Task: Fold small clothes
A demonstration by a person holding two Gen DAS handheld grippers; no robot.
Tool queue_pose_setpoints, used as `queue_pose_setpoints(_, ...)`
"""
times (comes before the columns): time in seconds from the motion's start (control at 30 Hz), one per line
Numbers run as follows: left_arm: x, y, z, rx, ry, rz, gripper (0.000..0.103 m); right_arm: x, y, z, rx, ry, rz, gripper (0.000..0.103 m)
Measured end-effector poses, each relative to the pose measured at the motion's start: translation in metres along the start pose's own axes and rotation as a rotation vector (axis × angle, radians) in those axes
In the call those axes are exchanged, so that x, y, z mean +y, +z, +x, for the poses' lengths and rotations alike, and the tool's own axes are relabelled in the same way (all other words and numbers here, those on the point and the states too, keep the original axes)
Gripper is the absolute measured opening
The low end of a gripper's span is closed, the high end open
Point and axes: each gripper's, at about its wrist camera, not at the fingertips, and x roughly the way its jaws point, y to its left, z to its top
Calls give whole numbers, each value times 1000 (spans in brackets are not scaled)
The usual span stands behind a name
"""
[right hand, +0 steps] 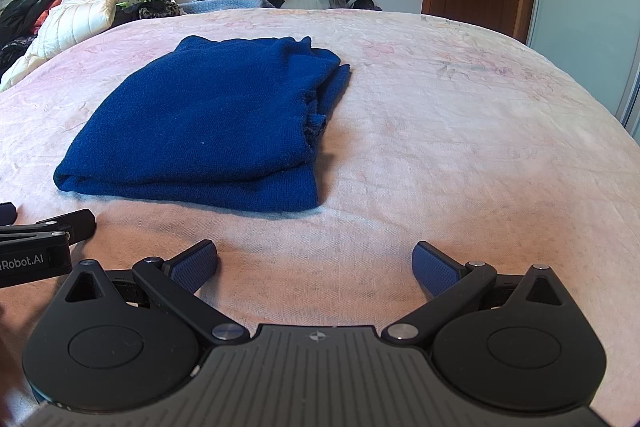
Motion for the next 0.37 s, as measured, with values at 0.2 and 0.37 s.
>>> queue_pose_setpoints(0.2, 0, 0, 0, -6, -2, -5, 103, 0, 0, 0, 0, 0, 0, 102)
queue_pose_setpoints(0.37, 1, 1, 1, -1, -7, 0, 103, 0, 0, 0, 0, 0, 0, 102)
